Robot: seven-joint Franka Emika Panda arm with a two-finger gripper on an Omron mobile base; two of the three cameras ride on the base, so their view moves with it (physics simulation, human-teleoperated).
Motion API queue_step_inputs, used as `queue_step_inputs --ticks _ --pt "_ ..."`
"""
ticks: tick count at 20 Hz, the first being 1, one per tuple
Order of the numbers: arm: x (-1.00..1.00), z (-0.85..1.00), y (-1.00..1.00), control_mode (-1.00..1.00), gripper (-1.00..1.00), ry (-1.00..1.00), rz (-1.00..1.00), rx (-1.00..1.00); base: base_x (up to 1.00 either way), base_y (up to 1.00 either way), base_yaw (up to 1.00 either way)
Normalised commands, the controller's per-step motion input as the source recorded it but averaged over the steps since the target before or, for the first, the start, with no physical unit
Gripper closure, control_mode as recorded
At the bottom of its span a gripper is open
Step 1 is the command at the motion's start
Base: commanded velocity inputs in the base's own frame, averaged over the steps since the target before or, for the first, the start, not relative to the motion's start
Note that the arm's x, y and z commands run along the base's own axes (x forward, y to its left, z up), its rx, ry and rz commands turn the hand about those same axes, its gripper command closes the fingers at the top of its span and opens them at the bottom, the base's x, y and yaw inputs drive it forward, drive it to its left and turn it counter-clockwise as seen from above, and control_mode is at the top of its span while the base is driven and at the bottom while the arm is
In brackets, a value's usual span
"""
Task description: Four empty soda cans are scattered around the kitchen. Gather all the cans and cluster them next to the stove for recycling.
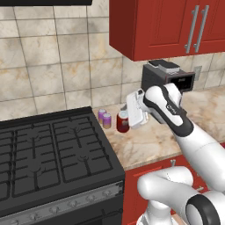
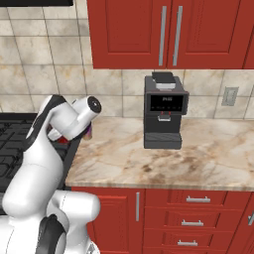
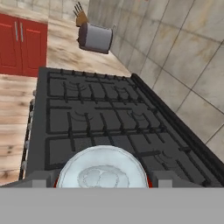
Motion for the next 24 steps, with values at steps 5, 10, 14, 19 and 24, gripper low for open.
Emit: queue_step_inputs --ticks 5,10,14,19,24 --pt "0.10 -0.30 -0.20 -1.00 1.00 0.10 -0.06 0.00 0.00 0.00 0.00" --pt "0.20 -0.31 -0.10 -1.00 1.00 0.01 -0.02 0.00 0.00 0.00 0.00" --pt "0.19 -0.33 -0.06 -1.00 1.00 0.00 0.00 0.00 0.00 0.00 0.00" --pt "0.18 -0.31 -0.08 -1.00 1.00 0.00 0.00 0.00 0.00 0.00 0.00" --pt "0.23 -0.28 -0.06 -1.00 1.00 0.01 0.00 0.00 0.00 0.00 0.00"
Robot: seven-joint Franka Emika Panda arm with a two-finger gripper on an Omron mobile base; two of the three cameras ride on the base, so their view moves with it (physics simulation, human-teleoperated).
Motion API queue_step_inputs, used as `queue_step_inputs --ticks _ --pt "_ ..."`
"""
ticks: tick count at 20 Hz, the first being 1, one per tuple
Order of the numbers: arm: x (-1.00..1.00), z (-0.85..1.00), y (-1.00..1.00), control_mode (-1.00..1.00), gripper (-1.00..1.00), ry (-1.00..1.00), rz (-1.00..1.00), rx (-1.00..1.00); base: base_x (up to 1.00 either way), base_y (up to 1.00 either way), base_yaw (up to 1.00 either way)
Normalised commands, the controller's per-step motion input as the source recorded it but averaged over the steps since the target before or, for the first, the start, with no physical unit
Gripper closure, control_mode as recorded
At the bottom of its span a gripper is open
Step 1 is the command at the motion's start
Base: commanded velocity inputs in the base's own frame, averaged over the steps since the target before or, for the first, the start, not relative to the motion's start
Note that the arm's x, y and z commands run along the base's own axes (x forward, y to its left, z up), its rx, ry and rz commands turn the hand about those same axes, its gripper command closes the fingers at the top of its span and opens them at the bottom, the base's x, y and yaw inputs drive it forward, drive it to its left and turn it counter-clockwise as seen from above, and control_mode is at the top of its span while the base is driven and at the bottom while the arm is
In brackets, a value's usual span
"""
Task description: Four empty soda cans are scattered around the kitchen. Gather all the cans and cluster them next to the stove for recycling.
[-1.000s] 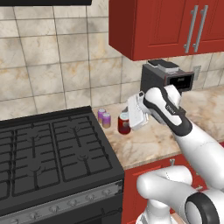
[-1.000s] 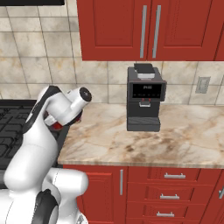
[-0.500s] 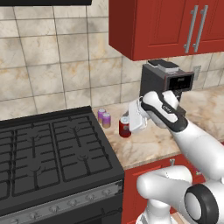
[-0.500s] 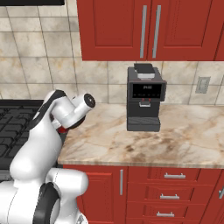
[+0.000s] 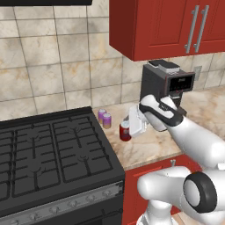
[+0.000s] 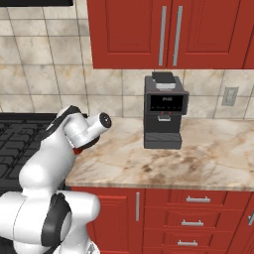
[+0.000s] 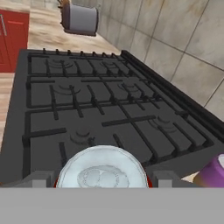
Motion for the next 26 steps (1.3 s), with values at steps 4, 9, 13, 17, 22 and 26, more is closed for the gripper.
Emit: queue_step_inputs --ticks 4,9,13,17,22,26 --pt "0.25 -0.25 -0.01 -1.00 1.00 0.02 0.00 0.01 0.00 0.00 0.00" --pt "0.27 -0.25 0.00 -1.00 1.00 0.01 0.00 0.05 0.00 0.00 0.00" --pt "0.27 -0.26 0.00 -1.00 1.00 0.01 0.00 0.05 0.00 0.00 0.00" --pt "0.29 -0.24 0.00 -1.00 1.00 0.01 0.00 0.04 0.00 0.00 0.00" --pt "0.34 -0.22 0.00 -1.00 1.00 0.00 -0.03 0.01 0.00 0.00 0.00" --pt "0.34 -0.15 0.01 -1.00 1.00 0.00 -0.05 0.00 0.00 0.00 0.00"
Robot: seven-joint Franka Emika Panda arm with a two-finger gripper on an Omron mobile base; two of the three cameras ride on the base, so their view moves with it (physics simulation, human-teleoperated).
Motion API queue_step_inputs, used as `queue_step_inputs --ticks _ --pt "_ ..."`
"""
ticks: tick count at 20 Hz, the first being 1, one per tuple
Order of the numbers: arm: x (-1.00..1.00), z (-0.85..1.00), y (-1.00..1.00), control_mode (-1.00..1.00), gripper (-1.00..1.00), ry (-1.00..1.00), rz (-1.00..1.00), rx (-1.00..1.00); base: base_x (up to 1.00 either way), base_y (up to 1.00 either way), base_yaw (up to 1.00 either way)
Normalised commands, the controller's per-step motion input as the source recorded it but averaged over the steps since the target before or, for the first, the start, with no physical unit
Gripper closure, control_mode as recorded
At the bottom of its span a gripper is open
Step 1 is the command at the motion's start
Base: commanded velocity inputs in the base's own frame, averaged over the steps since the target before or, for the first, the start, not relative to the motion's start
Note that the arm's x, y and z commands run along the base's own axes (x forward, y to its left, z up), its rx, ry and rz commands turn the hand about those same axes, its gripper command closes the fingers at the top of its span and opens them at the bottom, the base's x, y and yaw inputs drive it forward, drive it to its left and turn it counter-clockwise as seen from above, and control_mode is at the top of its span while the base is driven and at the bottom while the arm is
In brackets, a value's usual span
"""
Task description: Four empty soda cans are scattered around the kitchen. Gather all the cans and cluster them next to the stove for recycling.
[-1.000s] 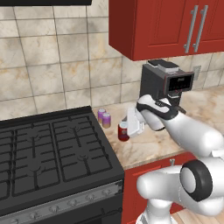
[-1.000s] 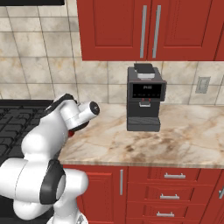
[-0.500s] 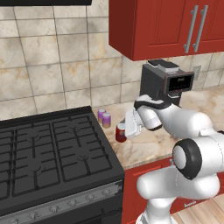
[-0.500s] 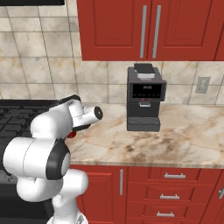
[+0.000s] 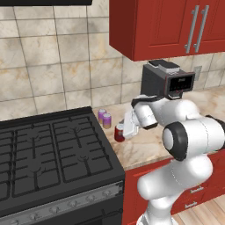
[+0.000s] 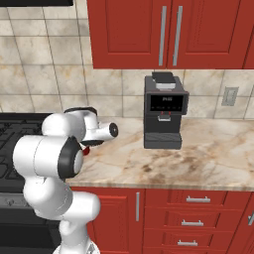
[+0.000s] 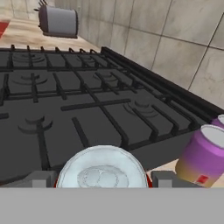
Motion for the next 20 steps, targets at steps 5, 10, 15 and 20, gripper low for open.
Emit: queue_step_inputs --ticks 5,10,15,20 --pt "0.32 -0.13 0.05 -1.00 1.00 0.01 -0.06 0.00 0.00 0.00 0.00" --pt "0.28 -0.14 0.10 -1.00 1.00 0.01 -0.06 0.00 0.00 0.00 0.00" --pt "0.26 -0.19 0.09 -1.00 1.00 0.01 -0.04 0.00 0.00 0.00 0.00" --pt "0.29 -0.21 0.04 -1.00 1.00 0.00 -0.01 0.00 0.00 0.00 0.00"
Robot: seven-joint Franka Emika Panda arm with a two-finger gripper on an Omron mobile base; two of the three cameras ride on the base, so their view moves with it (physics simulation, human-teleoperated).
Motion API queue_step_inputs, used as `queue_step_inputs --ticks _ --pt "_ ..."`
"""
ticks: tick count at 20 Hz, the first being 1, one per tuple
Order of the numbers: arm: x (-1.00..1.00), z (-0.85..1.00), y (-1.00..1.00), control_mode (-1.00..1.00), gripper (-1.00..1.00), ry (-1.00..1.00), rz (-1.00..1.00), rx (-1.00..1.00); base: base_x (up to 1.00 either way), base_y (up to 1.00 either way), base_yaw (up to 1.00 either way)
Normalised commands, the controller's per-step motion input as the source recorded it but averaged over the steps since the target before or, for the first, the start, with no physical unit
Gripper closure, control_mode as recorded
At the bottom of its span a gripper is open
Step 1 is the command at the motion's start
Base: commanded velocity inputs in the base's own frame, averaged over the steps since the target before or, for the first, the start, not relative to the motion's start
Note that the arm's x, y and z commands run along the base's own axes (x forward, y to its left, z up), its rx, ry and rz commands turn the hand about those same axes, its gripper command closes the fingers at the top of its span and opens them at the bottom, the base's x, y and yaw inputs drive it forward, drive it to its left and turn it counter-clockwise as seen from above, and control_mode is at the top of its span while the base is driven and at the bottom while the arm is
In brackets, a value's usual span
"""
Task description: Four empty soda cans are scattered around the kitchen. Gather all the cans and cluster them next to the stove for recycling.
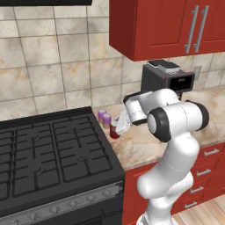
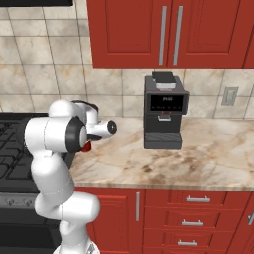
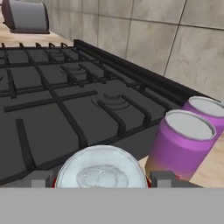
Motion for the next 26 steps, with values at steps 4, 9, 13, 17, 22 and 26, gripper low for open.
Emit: queue_step_inputs --ticks 4,9,13,17,22,26 --pt "0.19 -0.24 0.05 -1.00 1.00 0.00 -0.01 0.00 0.00 0.00 0.00" --pt "0.07 -0.31 0.05 -1.00 1.00 0.00 -0.03 0.00 0.00 0.00 0.00" --pt "0.03 -0.35 0.08 -1.00 1.00 0.00 -0.02 0.00 0.00 0.00 0.00" --pt "0.03 -0.38 0.07 -1.00 1.00 0.00 -0.02 0.00 0.00 0.00 0.00" --pt "0.02 -0.42 0.06 -1.00 1.00 -0.02 -0.02 0.00 0.00 0.00 0.00" --pt "0.00 -0.46 0.07 -1.00 1.00 -0.04 -0.02 0.00 0.00 0.00 0.00"
